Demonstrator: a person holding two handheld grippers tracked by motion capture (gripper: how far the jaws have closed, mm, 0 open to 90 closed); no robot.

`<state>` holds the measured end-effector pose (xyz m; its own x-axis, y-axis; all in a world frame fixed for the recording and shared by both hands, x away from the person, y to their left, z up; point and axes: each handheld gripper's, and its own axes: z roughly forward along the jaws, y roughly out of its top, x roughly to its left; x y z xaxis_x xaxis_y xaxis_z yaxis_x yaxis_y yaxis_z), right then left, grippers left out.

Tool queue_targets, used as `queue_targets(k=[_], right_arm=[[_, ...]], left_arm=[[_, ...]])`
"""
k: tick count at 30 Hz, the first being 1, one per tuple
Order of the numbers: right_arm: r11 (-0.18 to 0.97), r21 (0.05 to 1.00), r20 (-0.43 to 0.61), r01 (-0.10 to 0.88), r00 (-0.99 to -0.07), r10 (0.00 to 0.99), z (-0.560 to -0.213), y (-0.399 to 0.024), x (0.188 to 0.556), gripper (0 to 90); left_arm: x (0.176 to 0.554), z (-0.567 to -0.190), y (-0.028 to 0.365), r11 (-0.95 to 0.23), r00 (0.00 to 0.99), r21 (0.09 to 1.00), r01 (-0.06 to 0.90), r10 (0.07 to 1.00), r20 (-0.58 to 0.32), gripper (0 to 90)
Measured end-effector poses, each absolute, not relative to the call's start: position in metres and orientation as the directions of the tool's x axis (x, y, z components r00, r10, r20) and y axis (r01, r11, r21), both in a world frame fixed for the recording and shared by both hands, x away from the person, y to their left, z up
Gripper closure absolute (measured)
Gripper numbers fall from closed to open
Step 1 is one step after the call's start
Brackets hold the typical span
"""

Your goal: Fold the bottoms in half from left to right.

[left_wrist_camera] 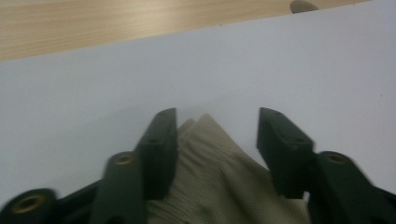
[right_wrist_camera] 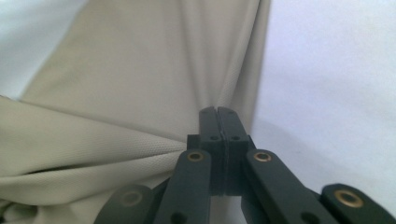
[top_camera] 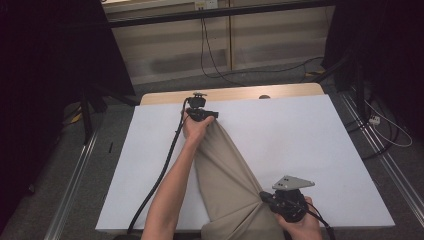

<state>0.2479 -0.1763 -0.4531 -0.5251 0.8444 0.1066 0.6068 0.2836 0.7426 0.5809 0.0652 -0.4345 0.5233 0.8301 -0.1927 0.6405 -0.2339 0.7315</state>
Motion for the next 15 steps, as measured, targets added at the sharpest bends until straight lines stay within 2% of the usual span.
queue_targets(k=[3, 6, 11, 13, 15], right_arm=[[0.288, 0.724, 0.105, 0.627, -0.512, 0.852, -0.458, -0.178, 0.250, 89.3], [0.289, 0.720, 0.089, 0.631, -0.498, 0.863, -0.458, -0.179, 0.249, 81.0], [0.265, 0.754, 0.099, 0.601, -0.502, 0.859, -0.447, -0.183, 0.239, 66.7], [0.270, 0.772, 0.114, 0.576, -0.543, 0.832, -0.443, -0.181, 0.228, 68.1], [0.300, 0.776, 0.117, 0.555, -0.594, 0.796, -0.442, -0.175, 0.218, 71.9]], left_arm=[[0.573, -0.427, 0.072, -0.224, 0.520, 0.748, 0.624, 0.834, -0.185, 29.8], [0.560, -0.420, 0.080, -0.232, 0.538, 0.763, 0.604, 0.825, -0.175, 22.6], [0.529, -0.416, 0.097, -0.242, 0.574, 0.774, 0.586, 0.797, -0.186, 17.9], [0.513, -0.419, 0.102, -0.282, 0.597, 0.773, 0.568, 0.788, -0.151, 17.9], [0.496, -0.423, 0.110, -0.280, 0.614, 0.776, 0.566, 0.771, -0.169, 17.9]])
